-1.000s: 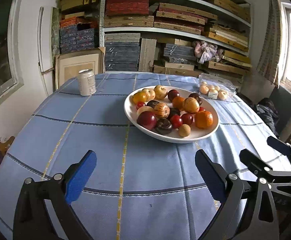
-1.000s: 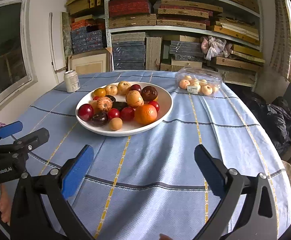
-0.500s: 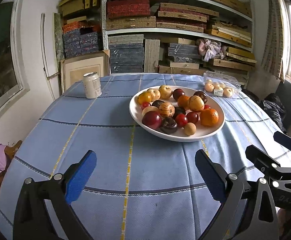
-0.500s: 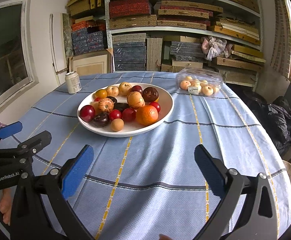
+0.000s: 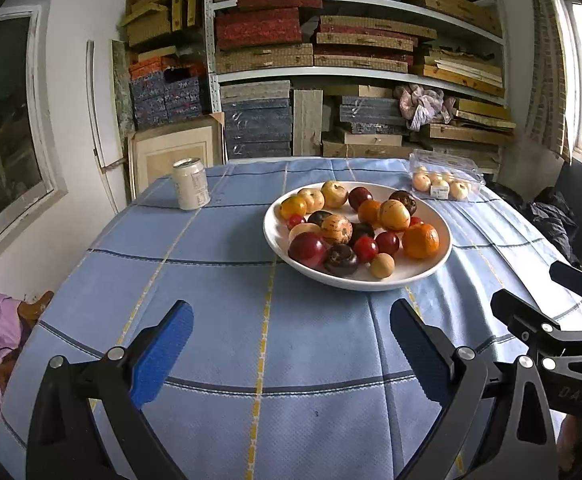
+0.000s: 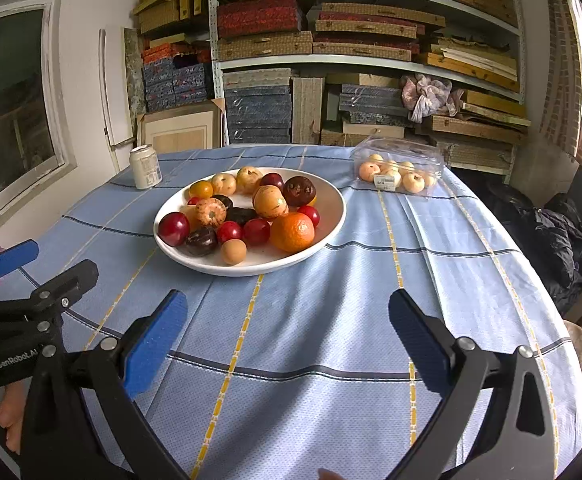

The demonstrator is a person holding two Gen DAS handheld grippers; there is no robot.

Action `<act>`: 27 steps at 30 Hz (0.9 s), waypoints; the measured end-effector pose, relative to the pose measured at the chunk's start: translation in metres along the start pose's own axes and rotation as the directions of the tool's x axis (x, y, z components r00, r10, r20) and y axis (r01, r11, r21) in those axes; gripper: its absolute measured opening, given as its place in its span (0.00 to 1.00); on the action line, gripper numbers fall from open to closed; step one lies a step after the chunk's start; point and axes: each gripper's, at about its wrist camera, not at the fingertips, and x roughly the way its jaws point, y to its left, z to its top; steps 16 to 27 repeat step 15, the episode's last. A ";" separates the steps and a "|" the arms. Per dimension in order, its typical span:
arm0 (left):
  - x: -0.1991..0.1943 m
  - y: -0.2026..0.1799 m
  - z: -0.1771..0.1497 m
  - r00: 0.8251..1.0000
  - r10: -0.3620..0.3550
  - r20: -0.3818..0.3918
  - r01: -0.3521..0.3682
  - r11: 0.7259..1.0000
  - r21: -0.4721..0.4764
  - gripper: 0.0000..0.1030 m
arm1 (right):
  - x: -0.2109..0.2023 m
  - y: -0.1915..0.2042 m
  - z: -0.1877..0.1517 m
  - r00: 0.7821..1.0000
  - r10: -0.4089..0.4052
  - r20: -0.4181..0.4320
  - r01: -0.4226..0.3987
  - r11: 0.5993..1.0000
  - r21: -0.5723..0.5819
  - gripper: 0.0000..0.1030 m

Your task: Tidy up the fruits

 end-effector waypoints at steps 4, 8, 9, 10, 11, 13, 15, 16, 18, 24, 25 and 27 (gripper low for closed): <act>0.000 -0.002 0.000 1.000 -0.003 -0.014 0.003 1.000 0.010 0.96 | -0.002 0.000 0.001 1.000 0.000 0.001 0.000 1.000 0.001 0.96; 0.003 -0.002 0.000 0.999 -0.015 -0.035 0.015 1.000 0.006 0.96 | -0.002 0.000 0.001 1.000 0.001 0.002 -0.001 1.000 0.002 0.96; 0.004 -0.002 0.000 0.999 -0.014 -0.041 0.014 1.000 0.006 0.96 | -0.002 0.000 0.001 1.000 0.001 0.002 -0.001 1.000 0.002 0.96; 0.005 -0.001 0.000 0.999 -0.011 -0.046 0.011 1.000 0.003 0.96 | -0.002 0.000 0.001 1.000 0.001 0.003 -0.001 1.000 0.003 0.96; 0.006 0.000 0.000 0.999 -0.007 -0.048 0.007 1.000 0.001 0.96 | -0.003 -0.001 0.002 1.000 0.001 0.004 -0.001 1.000 0.004 0.96; 0.006 0.000 0.000 0.999 -0.013 -0.048 0.013 1.000 -0.002 0.96 | -0.004 -0.001 0.003 1.000 0.002 0.006 -0.002 1.000 0.006 0.96; 0.006 0.000 0.000 0.999 -0.013 -0.049 0.013 1.000 -0.002 0.96 | -0.004 -0.001 0.003 1.000 0.002 0.004 -0.002 1.000 0.005 0.96; 0.006 0.000 0.000 0.999 -0.013 -0.049 0.013 1.000 -0.002 0.96 | -0.004 -0.001 0.003 1.000 0.002 0.004 -0.002 1.000 0.005 0.96; 0.006 0.000 0.000 0.999 -0.013 -0.049 0.013 1.000 -0.002 0.96 | -0.004 -0.001 0.003 1.000 0.002 0.004 -0.002 1.000 0.005 0.96; 0.006 0.000 0.000 0.999 -0.013 -0.049 0.013 1.000 -0.002 0.96 | -0.004 -0.001 0.003 1.000 0.002 0.004 -0.002 1.000 0.005 0.96; 0.006 0.000 0.000 0.999 -0.013 -0.049 0.013 1.000 -0.002 0.96 | -0.004 -0.001 0.003 1.000 0.002 0.004 -0.002 1.000 0.005 0.96; 0.006 0.000 0.000 0.999 -0.013 -0.049 0.013 1.000 -0.002 0.96 | -0.004 -0.001 0.003 1.000 0.002 0.004 -0.002 1.000 0.005 0.96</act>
